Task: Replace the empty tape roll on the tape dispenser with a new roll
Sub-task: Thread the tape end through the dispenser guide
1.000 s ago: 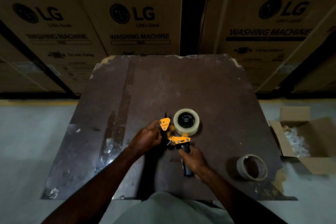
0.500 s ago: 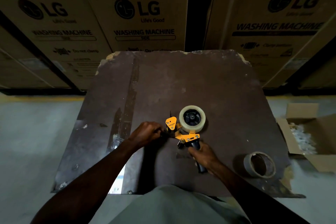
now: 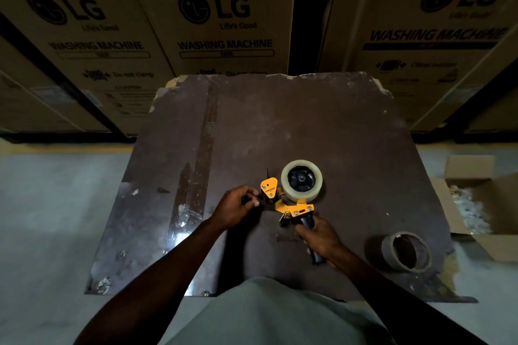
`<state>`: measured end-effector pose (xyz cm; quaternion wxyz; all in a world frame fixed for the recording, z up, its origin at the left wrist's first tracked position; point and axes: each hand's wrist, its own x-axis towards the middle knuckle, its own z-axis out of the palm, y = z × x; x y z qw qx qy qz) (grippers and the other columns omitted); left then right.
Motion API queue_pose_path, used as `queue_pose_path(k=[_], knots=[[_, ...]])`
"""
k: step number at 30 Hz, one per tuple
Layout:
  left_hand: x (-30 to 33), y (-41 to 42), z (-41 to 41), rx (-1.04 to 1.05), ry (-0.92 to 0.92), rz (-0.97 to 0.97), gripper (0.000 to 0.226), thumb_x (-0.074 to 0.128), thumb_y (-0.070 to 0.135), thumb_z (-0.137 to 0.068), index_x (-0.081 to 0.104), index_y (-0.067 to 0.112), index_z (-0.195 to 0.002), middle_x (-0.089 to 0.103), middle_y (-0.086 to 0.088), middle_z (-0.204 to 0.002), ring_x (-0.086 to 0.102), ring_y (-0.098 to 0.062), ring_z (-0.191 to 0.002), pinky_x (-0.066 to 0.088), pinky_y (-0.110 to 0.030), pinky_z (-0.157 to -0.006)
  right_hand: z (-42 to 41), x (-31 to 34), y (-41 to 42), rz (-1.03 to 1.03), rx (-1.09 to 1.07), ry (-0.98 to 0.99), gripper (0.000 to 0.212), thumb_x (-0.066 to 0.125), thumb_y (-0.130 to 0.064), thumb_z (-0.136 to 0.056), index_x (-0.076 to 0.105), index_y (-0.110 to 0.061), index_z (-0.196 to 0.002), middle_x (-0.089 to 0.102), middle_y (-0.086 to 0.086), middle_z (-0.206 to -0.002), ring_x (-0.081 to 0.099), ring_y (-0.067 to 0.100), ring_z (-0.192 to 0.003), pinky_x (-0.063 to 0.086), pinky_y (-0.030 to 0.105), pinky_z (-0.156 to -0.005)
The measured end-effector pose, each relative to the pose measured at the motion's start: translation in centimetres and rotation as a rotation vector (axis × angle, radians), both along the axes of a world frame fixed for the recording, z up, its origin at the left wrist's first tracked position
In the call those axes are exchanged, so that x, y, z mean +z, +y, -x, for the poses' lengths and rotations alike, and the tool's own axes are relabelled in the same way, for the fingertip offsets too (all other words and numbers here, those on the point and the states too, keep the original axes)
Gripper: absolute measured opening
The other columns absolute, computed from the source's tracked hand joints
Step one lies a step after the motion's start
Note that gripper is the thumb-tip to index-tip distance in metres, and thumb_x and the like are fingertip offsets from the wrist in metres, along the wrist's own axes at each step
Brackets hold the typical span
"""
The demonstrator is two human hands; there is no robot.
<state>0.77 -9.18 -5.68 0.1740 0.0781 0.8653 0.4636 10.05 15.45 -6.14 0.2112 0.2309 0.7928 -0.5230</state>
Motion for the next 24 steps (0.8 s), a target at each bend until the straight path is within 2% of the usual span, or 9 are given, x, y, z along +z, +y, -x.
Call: queue_pose_path(k=[3,7,12,15,17,20,22,24], knots=[[0.8,-0.1,0.9,-0.14,0.087,0.12,0.012,0.069,0.013,-0.086,0.075,0.011,-0.096,0.075,-0.004,-0.093,0.065,-0.011,-0.084,0.049,-0.024,-0.078,0.0,-0.2,0.4,-0.02,0.029,0.002,0.029,0.067,-0.046,-0.062,0.065,-0.024,-0.081,0.067,-0.005,-0.065,0.059,0.014,-0.057,0.05,0.037,-0.064],[1.2,-0.3,1.6,-0.25,0.237,0.282,0.014,0.063,0.016,-0.09,0.075,0.011,-0.096,0.075,-0.007,-0.096,0.066,-0.02,-0.089,0.043,-0.023,-0.076,-0.1,-0.4,0.8,-0.057,0.056,0.019,0.048,0.062,-0.058,-0.056,0.067,-0.023,-0.088,0.067,-0.004,-0.067,0.061,0.016,-0.06,0.054,0.039,-0.066],[1.5,-2.0,3.5,-0.321,0.371,0.393,0.017,0.06,0.023,-0.091,0.074,0.018,-0.099,0.073,-0.004,-0.099,0.066,-0.023,-0.094,0.04,-0.022,-0.078,-0.3,0.2,1.1,-0.042,0.085,0.028,0.031,0.065,-0.052,-0.06,0.063,-0.032,-0.084,0.064,-0.009,-0.058,0.058,0.009,-0.055,0.051,0.038,-0.065],[1.5,-1.6,3.9,-0.347,0.446,0.407,0.018,0.058,0.024,-0.092,0.073,0.018,-0.101,0.073,-0.004,-0.101,0.067,-0.022,-0.093,0.048,-0.028,-0.08,-0.3,0.3,1.3,-0.034,0.079,0.022,0.037,0.065,-0.056,-0.055,0.063,-0.031,-0.083,0.063,-0.009,-0.056,0.058,0.01,-0.054,0.05,0.036,-0.064],[1.1,-2.0,4.3,-0.304,0.452,0.404,0.018,0.058,0.023,-0.091,0.074,0.017,-0.099,0.074,-0.004,-0.1,0.068,-0.022,-0.091,0.049,-0.027,-0.078,-0.6,1.1,1.2,-0.026,0.079,0.025,0.041,0.064,-0.059,-0.052,0.062,-0.029,-0.08,0.062,-0.01,-0.053,0.056,0.004,-0.049,0.047,0.033,-0.062],[0.9,-2.1,5.0,-0.24,0.335,0.321,0.015,0.059,0.02,-0.09,0.073,0.016,-0.094,0.075,-0.002,-0.085,0.068,-0.014,-0.075,0.044,-0.02,-0.068,-0.8,1.6,1.3,0.004,0.091,0.015,0.039,0.067,-0.055,-0.052,0.063,-0.026,-0.079,0.061,-0.014,-0.046,0.052,-0.003,-0.037,0.041,0.027,-0.055],[1.4,-0.8,4.9,-0.115,0.113,0.171,0.011,0.061,0.011,-0.092,0.072,0.011,-0.093,0.07,-0.003,-0.07,0.063,-0.005,-0.057,0.048,-0.019,-0.058,-0.6,1.4,1.5,-0.025,0.105,0.023,0.039,0.066,-0.055,-0.054,0.062,-0.026,-0.08,0.062,-0.016,-0.048,0.054,-0.004,-0.037,0.042,0.028,-0.056],[1.6,0.5,4.6,0.042,-0.114,-0.007,0.008,0.063,0.005,-0.091,0.07,0.006,-0.095,0.066,-0.005,-0.066,0.059,-0.006,-0.049,0.05,-0.019,-0.049,-0.7,1.0,1.8,-0.042,0.132,0.026,0.033,0.067,-0.053,-0.06,0.062,-0.028,-0.081,0.063,-0.018,-0.05,0.055,-0.004,-0.039,0.043,0.028,-0.057]])
